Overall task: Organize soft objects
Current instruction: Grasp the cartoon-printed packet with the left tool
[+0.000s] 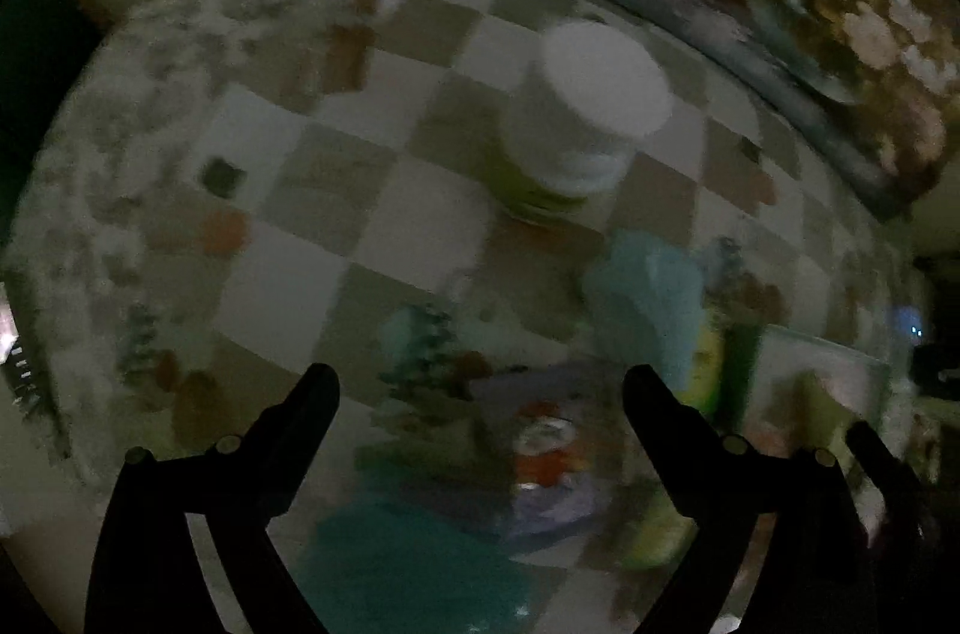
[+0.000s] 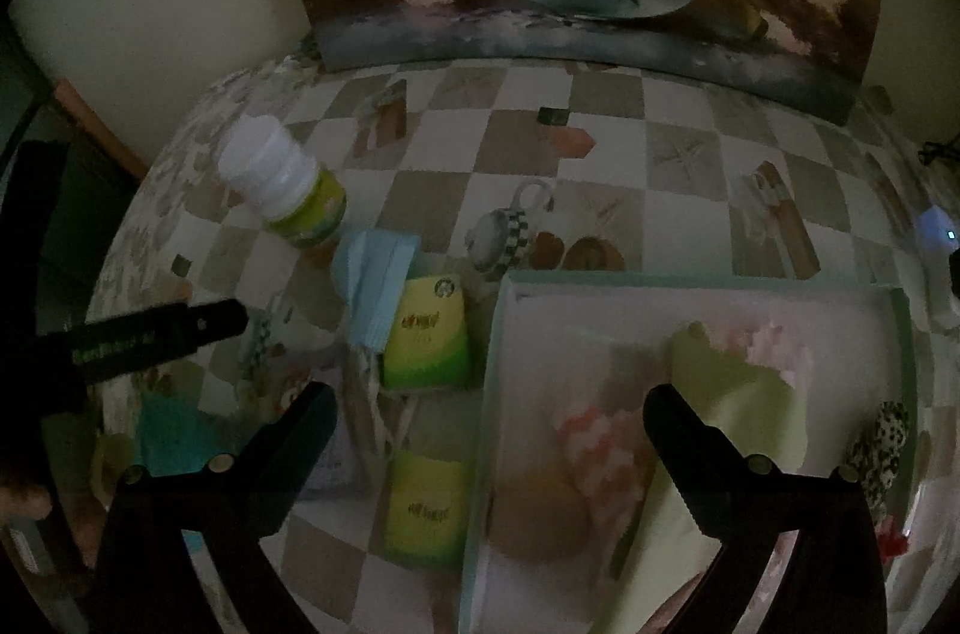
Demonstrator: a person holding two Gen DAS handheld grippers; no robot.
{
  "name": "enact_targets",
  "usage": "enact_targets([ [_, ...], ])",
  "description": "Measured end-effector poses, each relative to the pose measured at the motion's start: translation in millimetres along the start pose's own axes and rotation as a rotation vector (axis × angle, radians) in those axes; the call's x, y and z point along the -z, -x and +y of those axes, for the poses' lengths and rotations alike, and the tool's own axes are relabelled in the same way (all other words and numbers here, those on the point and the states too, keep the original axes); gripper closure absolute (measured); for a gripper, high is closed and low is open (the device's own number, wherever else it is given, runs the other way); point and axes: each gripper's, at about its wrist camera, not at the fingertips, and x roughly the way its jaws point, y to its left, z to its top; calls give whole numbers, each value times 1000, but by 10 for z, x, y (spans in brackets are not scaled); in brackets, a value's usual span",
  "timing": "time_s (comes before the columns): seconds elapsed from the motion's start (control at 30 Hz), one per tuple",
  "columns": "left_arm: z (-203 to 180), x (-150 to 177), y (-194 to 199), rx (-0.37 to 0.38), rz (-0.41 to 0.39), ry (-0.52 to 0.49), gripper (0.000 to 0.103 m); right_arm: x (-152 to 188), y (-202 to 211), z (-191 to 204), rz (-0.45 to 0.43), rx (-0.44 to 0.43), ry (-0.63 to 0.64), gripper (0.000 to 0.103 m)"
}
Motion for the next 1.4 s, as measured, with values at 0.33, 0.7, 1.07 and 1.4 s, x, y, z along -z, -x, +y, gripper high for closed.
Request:
enact_targets([
  [0.33,-310,-46,-355,-73,149,-156,9,-254,44,-153,-33,-78,-103,0],
  [0.7,-572,-30,-841,-154,309,-238,22,-205,19,-281,-53,-26,-155,0],
  [1.07,-901,89,-744,-172,222,-252,44,-215,92,-346,-96,-36,-204,0],
  [1.4,-1003,434,-574,-153,90,-174,45,-215,97,-384,-100,-88,-208,0],
])
